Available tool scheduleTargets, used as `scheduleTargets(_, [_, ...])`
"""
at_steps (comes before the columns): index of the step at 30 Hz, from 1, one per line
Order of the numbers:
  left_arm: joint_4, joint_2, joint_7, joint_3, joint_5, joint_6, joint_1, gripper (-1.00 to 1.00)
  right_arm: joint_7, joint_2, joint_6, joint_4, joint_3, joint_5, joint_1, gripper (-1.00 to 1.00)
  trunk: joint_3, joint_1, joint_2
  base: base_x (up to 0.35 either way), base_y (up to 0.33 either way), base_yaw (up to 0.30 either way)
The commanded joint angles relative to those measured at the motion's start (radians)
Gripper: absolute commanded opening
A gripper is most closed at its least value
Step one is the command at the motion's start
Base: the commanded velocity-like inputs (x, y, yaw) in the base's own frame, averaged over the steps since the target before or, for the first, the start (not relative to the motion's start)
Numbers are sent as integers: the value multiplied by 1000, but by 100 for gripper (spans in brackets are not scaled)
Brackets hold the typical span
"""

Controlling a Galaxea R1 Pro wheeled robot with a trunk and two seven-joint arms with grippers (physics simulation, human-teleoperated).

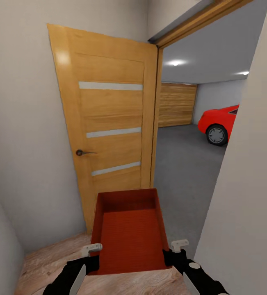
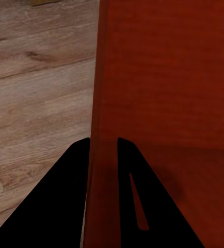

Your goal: Move the two storage containers from the living room to the garage. In the garage, place one container on the floor and stack the other container on top of it (either order is fine).

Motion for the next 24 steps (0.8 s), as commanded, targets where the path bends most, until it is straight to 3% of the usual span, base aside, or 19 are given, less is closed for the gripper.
scheduleTargets(1, [-5,18,30,10,-24,-19,-1,-100,19,-1,-5,3,18,-13,-1,-100,-2,0,-2,0,0,-276])
scheduleTargets(24, [-5,18,30,10,-23,-19,-1,-100,19,-1,-5,3,18,-13,-1,-100,-2,0,-2,0,0,-259])
